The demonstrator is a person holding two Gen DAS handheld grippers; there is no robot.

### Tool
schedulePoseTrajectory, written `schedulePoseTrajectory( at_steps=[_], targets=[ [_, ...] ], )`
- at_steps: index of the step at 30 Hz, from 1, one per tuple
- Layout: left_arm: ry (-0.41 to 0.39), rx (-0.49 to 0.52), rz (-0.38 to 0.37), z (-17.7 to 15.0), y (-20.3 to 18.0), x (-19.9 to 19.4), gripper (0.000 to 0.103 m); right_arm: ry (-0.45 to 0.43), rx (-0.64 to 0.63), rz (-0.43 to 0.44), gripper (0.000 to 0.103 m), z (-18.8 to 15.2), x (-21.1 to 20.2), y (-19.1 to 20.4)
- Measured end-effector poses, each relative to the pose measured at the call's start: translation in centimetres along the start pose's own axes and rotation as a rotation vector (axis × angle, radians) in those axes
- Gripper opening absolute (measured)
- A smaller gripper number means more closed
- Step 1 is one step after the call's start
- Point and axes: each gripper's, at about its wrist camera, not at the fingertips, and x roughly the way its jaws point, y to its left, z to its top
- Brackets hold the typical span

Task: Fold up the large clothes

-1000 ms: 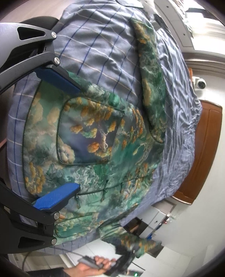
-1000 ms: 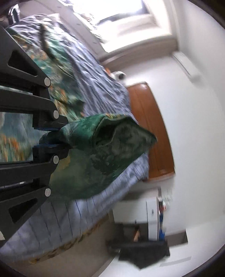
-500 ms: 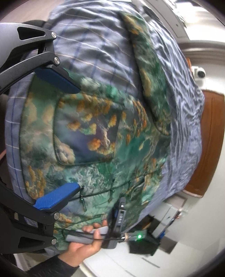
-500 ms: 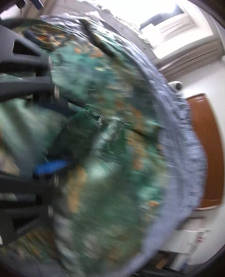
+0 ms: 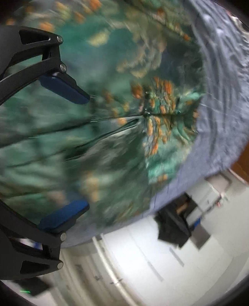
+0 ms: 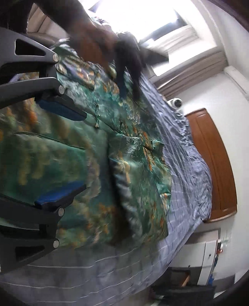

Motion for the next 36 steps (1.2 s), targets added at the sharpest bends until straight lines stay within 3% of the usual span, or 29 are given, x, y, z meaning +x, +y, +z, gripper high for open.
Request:
schedulePoseTrajectory(
  at_steps=[3,4,5,7,8,12,17,19,24,27,29,30,31,34,35,36],
  targets=[
    [0.055,-0.021,0.071,1.7,0.0,3.7,0.074,-0.028,0.028,0.008,0.068,-1.6,-1.6,0.1],
    [0.067,-0.012,0.100,1.9,-0.3,4.6,0.059,-0.032,0.034,0.009,0.069,-2.2,-1.9,0.0],
    [0.073,0.000,0.116,1.9,-0.6,5.0,0.037,-0.033,0.041,0.006,0.070,-2.7,-2.2,-0.2],
    [0.089,0.048,0.170,1.9,-1.7,5.6,0.012,-0.024,0.047,-0.007,0.070,-3.9,-2.3,-0.5],
    [0.083,0.070,0.192,1.7,-2.3,5.5,0.009,-0.017,0.048,-0.018,0.070,-4.3,-2.3,-0.7],
    [0.040,0.139,0.201,2.4,-3.9,3.4,0.006,-0.009,0.078,-0.054,0.070,-5.5,-2.4,-2.3],
    [-0.046,0.177,0.222,6.0,-3.5,-0.4,0.006,-0.038,0.070,-0.084,0.070,-4.9,-3.3,-3.8],
    [-0.066,0.148,0.227,7.5,-2.0,-0.9,0.006,-0.043,0.038,-0.120,0.070,-3.6,-3.1,-4.6],
    [-0.012,0.078,0.224,8.2,2.1,2.1,0.009,-0.068,-0.007,-0.220,0.070,1.9,-0.8,-7.6],
    [-0.005,0.096,0.238,7.9,2.1,3.5,0.016,-0.030,-0.007,-0.218,0.070,5.9,2.7,-9.9],
    [-0.014,0.113,0.227,7.6,1.8,3.7,0.038,-0.010,-0.031,-0.230,0.070,8.4,5.0,-10.8],
    [-0.019,0.127,0.222,7.4,1.6,3.8,0.040,-0.006,-0.056,-0.245,0.070,9.7,6.3,-11.1],
    [-0.021,0.145,0.231,7.2,1.4,4.0,0.040,-0.002,-0.076,-0.251,0.070,10.6,7.3,-11.1],
    [0.003,0.204,0.292,6.9,1.2,5.4,0.014,0.029,-0.112,-0.251,0.070,13.7,11.3,-11.8],
    [0.014,0.204,0.303,6.7,1.6,6.1,0.014,0.039,-0.117,-0.266,0.065,14.5,12.5,-12.0],
    [0.018,0.198,0.304,6.6,2.0,6.4,0.014,0.051,-0.124,-0.282,0.053,15.2,14.0,-12.3]
  ],
)
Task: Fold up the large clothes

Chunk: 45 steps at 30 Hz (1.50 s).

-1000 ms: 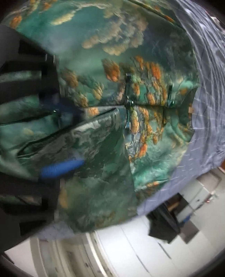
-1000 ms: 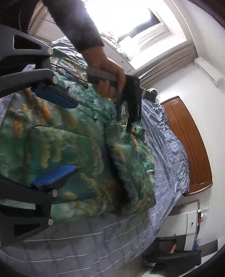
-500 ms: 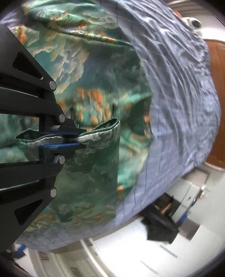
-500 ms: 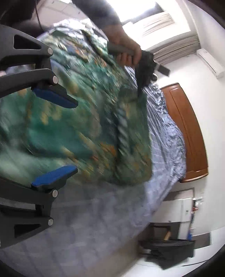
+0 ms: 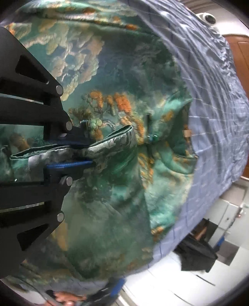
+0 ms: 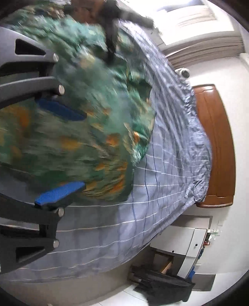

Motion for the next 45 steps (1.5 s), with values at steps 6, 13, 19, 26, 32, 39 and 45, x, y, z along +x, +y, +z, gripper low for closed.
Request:
schedulePoseTrajectory(
  at_steps=[6,13,19,26,32,39,45],
  targets=[
    [-0.028,0.006,0.002,-1.2,0.6,1.3,0.015,0.164,0.049,-0.012,0.041,1.1,9.0,-0.3],
    [-0.067,0.006,-0.014,-1.7,0.9,1.4,0.017,0.192,0.104,0.029,0.041,0.7,8.8,-1.3],
    [-0.087,0.007,-0.008,-2.0,0.8,1.4,0.018,0.180,0.058,0.072,0.041,-2.4,3.4,-0.5],
    [-0.110,0.014,0.048,-2.5,0.0,0.9,0.020,0.265,0.051,0.027,0.041,-4.4,5.1,-0.1],
    [-0.156,0.044,0.115,-6.2,-0.8,-3.7,0.076,0.220,0.078,-0.008,0.041,-3.9,3.8,0.3],
    [-0.172,-0.026,0.145,-16.1,2.1,-11.4,0.091,0.064,0.064,-0.045,0.066,-7.4,-6.4,3.5],
    [-0.191,-0.150,0.251,-22.7,5.9,-15.8,0.094,0.012,0.108,-0.029,0.074,-12.4,-10.6,8.9]
  ],
)
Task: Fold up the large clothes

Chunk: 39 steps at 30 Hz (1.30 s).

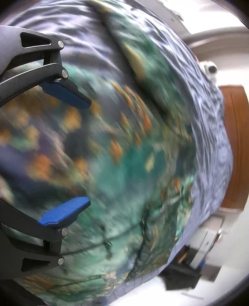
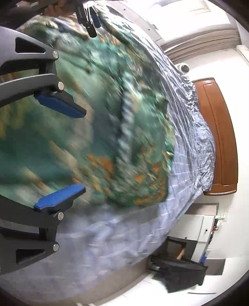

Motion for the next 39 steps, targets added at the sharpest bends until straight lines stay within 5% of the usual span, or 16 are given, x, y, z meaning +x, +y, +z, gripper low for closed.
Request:
schedulePoseTrajectory(
  at_steps=[8,13,24,33,39],
  targets=[
    [0.005,-0.165,0.075,-2.2,7.4,-1.2,0.095,-0.032,-0.153,0.047,0.074,-7.7,-3.9,8.8],
    [-0.008,-0.252,0.078,-2.9,10.7,-1.4,0.095,-0.015,-0.227,0.087,0.074,-9.1,-4.8,11.8],
    [-0.040,-0.446,0.129,-1.1,19.1,0.0,0.095,-0.042,-0.265,0.083,0.074,-9.4,-6.5,13.2],
    [-0.100,-0.886,0.055,-1.2,30.2,3.1,0.095,-0.060,-0.309,0.060,0.074,-10.0,-7.0,13.9],
    [-0.144,-1.016,0.118,-0.1,34.0,4.3,0.095,-0.043,-0.338,0.074,0.074,-10.4,-6.8,14.4]
  ],
)
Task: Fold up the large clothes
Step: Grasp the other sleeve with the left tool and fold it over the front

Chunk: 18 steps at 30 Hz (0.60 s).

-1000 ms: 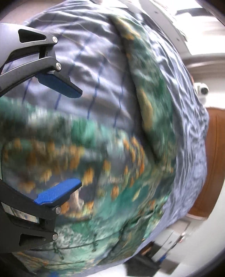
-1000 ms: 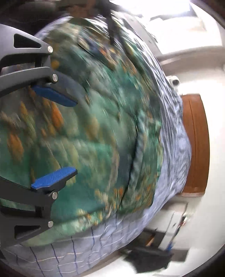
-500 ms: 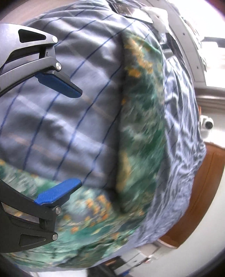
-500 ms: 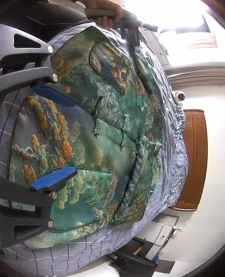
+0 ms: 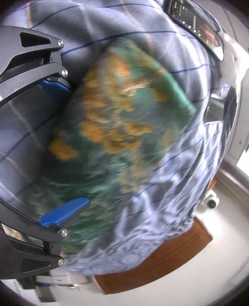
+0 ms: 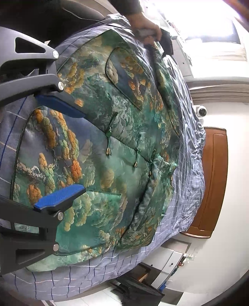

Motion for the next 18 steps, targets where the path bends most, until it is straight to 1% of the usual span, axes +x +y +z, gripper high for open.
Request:
schedulePoseTrajectory(
  at_steps=[1,2,3,4,5,6,7,10,12,13,15,16,17,18],
  targets=[
    [-0.012,-0.005,0.001,0.1,-0.1,-0.1,0.091,0.001,-0.004,0.004,0.074,0.0,0.0,0.1],
    [-0.040,-0.008,0.010,0.2,-0.1,-0.4,0.086,0.003,-0.008,0.006,0.074,-0.1,0.0,0.3],
    [-0.056,-0.003,0.020,0.2,-0.2,-0.6,0.071,0.005,-0.011,0.011,0.074,-0.1,0.1,0.4],
    [-0.065,0.013,0.023,0.3,-0.4,-0.7,0.045,0.006,-0.012,0.016,0.074,-0.1,0.1,0.5],
    [-0.064,0.053,0.020,0.3,-0.9,-0.9,0.019,0.008,-0.013,0.018,0.074,-0.1,0.2,0.6],
    [-0.061,0.089,0.018,0.2,-1.6,-1.1,0.015,0.011,-0.012,0.020,0.074,-0.2,0.3,0.6],
    [-0.084,0.128,0.030,0.2,-2.5,-1.7,0.013,0.012,-0.010,0.023,0.074,-0.2,0.3,0.6],
    [-0.181,0.286,0.047,-0.3,-6.1,-4.4,0.011,0.013,0.002,0.031,0.074,-0.3,0.4,0.6],
    [-0.257,0.440,0.043,-1.5,-9.9,-6.8,0.011,0.005,0.007,0.030,0.074,-0.4,0.3,0.6],
    [-0.292,0.529,0.030,-2.4,-12.0,-8.0,0.011,0.000,0.010,0.031,0.074,-0.4,0.2,0.6],
    [-0.361,0.724,-0.009,-5.3,-16.5,-10.6,0.011,-0.004,0.017,0.033,0.074,-0.5,0.1,0.4],
    [-0.385,0.791,-0.026,-6.6,-18.0,-11.4,0.011,-0.004,0.019,0.033,0.074,-0.5,0.0,0.4],
    [-0.416,0.885,-0.055,-8.8,-20.3,-12.6,0.011,-0.005,0.022,0.033,0.074,-0.5,0.0,0.4],
    [-0.427,0.931,-0.071,-10.1,-21.4,-13.2,0.011,-0.009,0.026,0.032,0.074,-0.6,-0.1,0.4]
  ],
)
